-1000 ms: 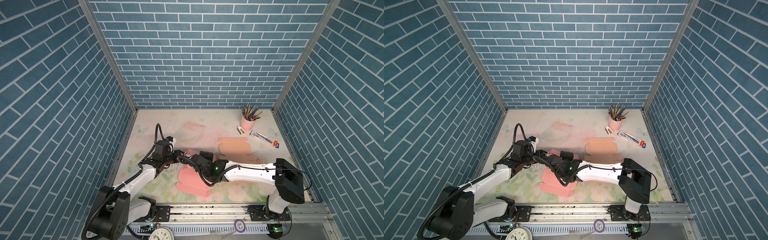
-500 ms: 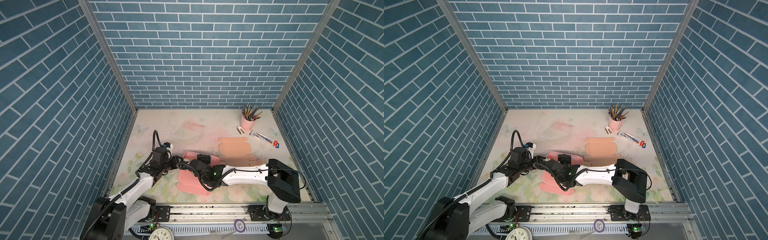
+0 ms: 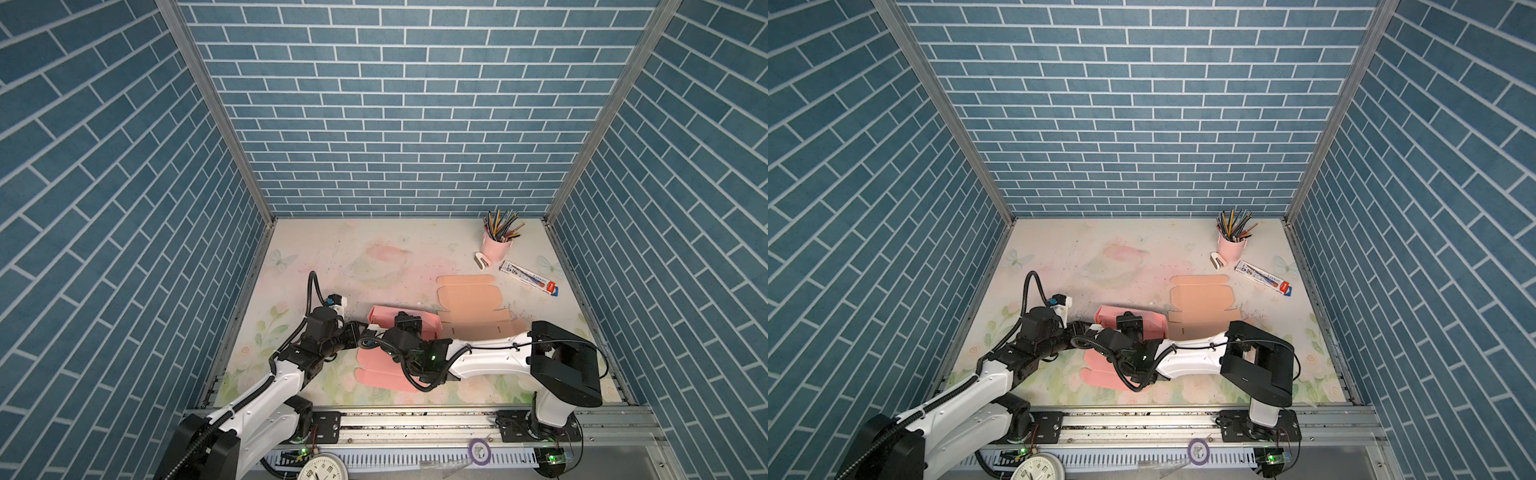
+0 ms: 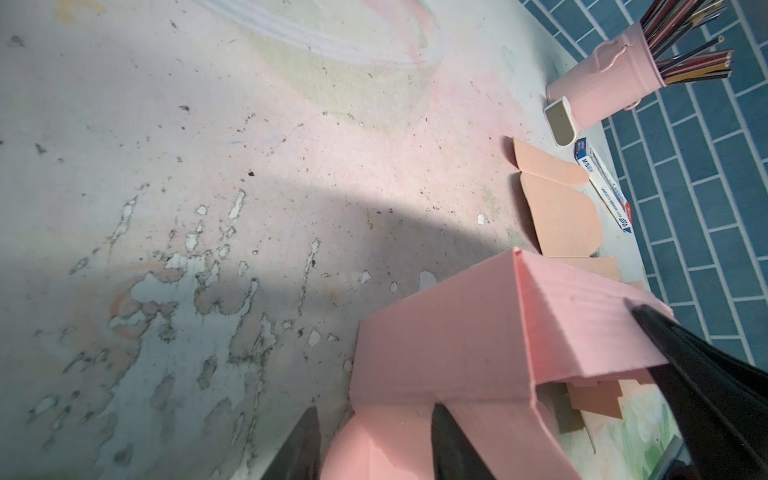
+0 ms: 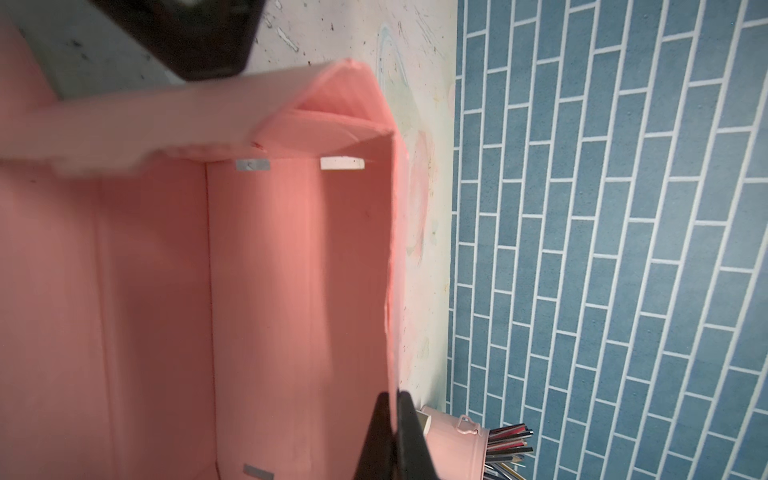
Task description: Fold the paper box
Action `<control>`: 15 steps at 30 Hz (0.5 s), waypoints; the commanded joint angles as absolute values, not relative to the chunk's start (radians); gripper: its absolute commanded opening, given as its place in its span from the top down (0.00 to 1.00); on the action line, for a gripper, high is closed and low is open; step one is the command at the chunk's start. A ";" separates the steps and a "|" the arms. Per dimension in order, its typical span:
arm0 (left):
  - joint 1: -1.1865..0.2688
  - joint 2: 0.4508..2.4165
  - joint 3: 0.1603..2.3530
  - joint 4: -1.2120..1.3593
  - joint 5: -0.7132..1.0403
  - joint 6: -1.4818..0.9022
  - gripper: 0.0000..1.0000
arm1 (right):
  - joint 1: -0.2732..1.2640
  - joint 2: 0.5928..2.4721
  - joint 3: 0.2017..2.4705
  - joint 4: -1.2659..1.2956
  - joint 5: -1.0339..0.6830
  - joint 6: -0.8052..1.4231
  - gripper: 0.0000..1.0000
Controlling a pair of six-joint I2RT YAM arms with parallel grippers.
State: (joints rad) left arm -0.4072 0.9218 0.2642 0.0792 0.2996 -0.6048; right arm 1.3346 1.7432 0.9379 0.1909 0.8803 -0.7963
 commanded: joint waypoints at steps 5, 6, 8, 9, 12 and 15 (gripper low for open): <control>-0.467 0.872 0.215 0.126 0.249 -0.617 0.52 | 1.356 1.736 0.895 0.208 0.875 -0.839 1.00; -0.480 0.862 0.205 0.130 0.240 -0.617 0.52 | 1.357 1.736 0.890 0.211 0.875 -0.839 1.00; -0.505 0.830 0.179 0.157 0.219 -0.618 0.51 | 1.359 1.732 0.883 0.211 0.873 -0.837 1.00; -0.513 0.813 0.163 0.181 0.206 -0.621 0.50 | 1.361 1.728 0.878 0.213 0.872 -0.835 1.00; -0.517 0.780 0.122 0.226 0.181 -0.609 0.49 | 1.364 1.722 0.869 0.216 0.870 -0.835 1.00; -0.517 0.781 0.120 0.251 0.165 -0.577 0.48 | 1.371 1.720 0.867 0.218 0.865 -0.831 1.00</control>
State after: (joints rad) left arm -0.5110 0.7864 0.1276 0.1772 0.2089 -0.6071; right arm 1.3571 1.7336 0.8951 0.2554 0.8940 -0.8173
